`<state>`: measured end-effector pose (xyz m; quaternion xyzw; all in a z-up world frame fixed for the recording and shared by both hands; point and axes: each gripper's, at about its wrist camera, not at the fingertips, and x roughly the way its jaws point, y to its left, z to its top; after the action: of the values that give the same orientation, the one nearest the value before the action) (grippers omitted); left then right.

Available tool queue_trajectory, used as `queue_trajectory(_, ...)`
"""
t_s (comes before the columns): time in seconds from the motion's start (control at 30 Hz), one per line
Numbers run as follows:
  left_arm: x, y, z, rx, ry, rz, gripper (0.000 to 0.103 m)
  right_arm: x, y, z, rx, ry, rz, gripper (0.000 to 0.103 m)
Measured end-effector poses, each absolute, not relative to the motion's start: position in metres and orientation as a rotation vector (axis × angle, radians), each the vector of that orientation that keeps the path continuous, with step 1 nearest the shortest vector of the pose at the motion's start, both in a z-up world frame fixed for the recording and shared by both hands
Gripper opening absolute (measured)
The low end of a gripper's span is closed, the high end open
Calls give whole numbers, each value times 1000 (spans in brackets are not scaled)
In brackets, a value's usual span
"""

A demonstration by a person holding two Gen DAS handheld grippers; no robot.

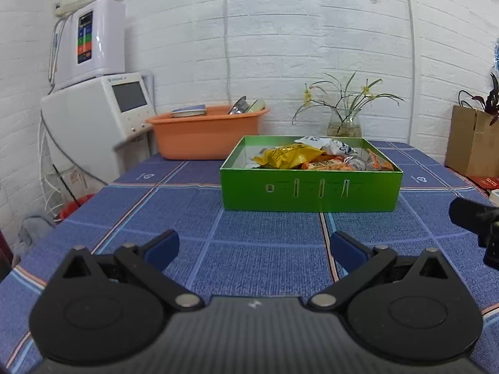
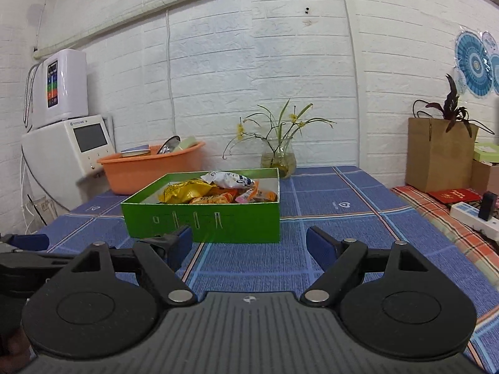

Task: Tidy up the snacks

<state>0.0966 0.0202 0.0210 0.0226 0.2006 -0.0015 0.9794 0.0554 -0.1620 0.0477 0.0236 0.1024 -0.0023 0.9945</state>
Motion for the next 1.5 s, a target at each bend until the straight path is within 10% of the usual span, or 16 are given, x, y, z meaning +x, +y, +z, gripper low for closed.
queue_trajectory(1.5, 47, -1, -9, 60, 530, -15, 103, 2, -165, 7, 76, 353, -130, 103)
